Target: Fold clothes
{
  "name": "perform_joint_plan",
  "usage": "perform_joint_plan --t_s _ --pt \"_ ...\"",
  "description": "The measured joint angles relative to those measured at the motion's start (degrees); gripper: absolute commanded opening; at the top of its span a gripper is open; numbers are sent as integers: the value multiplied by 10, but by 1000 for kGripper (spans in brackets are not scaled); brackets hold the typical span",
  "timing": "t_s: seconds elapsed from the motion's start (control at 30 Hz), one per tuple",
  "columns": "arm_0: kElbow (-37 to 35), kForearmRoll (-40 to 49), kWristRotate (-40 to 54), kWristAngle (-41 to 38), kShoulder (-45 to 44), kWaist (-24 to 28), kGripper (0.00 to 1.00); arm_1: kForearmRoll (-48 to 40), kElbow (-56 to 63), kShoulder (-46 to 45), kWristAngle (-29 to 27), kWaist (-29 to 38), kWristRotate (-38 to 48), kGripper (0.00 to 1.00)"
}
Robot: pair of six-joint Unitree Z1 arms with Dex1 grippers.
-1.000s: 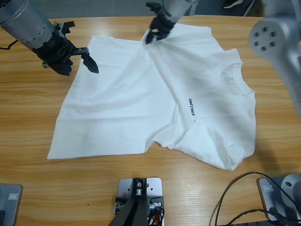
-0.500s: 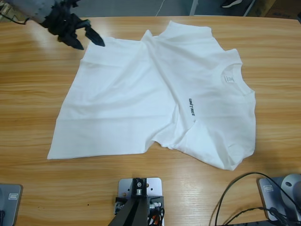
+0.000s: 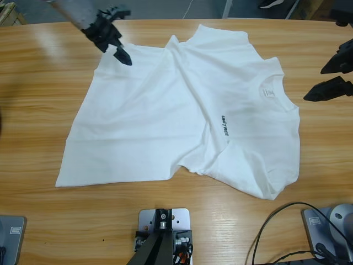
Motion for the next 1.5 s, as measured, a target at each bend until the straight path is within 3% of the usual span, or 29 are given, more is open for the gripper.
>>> perform_joint_plan --t_s 0.17,0.33,0.6,0.87,1.07,1.2,1.3,1.4,1.5 --pt "-61 26 67 39 40 -6 1000 -20 7 -1 4 0 2 752" --pt "-115 87 39 53 90 -3 1000 -27 7 -1 4 0 2 752" --pt "-138 113 7 79 114 6 1000 -36 5 11 4 0 2 752" --pt "-178 148 -95 132 129 79 1000 -38 -3 13 4 0 8 752" --pt "-192 169 -106 139 134 109 1000 -41 -3 15 4 0 20 752" --pt "-192 212 -107 125 133 110 1000 -34 -4 18 2 0 37 751" --pt "-170 244 -117 69 110 107 1000 -20 -3 17 7 3 66 684" --pt "-121 251 -120 4 46 93 1000 -23 25 7 35 47 91 678" --pt "-24 220 -113 -29 -46 73 1000 -64 91 -10 61 108 133 667"
